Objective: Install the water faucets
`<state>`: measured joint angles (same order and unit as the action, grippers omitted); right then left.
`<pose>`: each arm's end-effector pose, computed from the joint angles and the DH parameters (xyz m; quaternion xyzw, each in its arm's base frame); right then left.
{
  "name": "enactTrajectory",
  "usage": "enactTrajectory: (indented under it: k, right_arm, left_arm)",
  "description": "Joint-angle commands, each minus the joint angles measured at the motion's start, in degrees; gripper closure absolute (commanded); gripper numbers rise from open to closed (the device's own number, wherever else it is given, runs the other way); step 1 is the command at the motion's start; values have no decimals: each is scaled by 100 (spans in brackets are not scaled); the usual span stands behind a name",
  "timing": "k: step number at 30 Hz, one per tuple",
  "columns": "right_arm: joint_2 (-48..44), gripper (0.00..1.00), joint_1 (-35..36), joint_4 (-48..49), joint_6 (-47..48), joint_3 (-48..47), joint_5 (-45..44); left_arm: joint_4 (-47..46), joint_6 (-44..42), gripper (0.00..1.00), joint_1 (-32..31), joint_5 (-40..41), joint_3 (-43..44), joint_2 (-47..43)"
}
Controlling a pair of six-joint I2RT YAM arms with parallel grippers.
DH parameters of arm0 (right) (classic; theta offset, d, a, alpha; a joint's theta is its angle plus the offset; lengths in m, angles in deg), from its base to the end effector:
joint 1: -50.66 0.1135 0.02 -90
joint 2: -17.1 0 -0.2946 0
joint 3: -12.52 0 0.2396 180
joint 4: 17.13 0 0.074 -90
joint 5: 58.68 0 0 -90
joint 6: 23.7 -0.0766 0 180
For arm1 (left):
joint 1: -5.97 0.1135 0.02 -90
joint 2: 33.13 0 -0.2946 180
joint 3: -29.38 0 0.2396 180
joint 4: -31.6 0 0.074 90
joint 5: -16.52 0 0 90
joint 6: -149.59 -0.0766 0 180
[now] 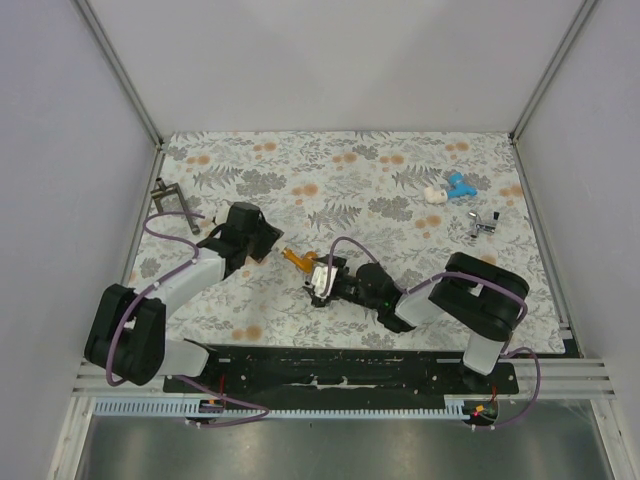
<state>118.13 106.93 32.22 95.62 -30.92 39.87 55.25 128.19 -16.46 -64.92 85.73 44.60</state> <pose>0.1865 0.2999 0.1789 -0.5480 0.5201 0.2069 0.6216 0.2690 -0.0987 0.2081 -0.3875 0.8364 -0.2238 0.3164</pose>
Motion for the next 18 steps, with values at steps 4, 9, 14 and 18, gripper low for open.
enactTrajectory:
  k: [4, 9, 14, 18]
  right_arm:
    - [636, 23, 130, 1031, 540, -85, -635]
    - [970, 27, 130, 1419, 505, -181, -794]
    - [1120, 30, 130, 1735, 329, -348, -821]
    - [1112, 34, 121, 1823, 180, -445, -970]
  left_arm:
    - [87, 180, 98, -6, -117, 324, -294]
    - [122, 215, 98, -15, -214, 342, -329]
    - [158, 294, 98, -15, -337, 351, -364]
    - [201, 321, 98, -15, -425, 351, -434]
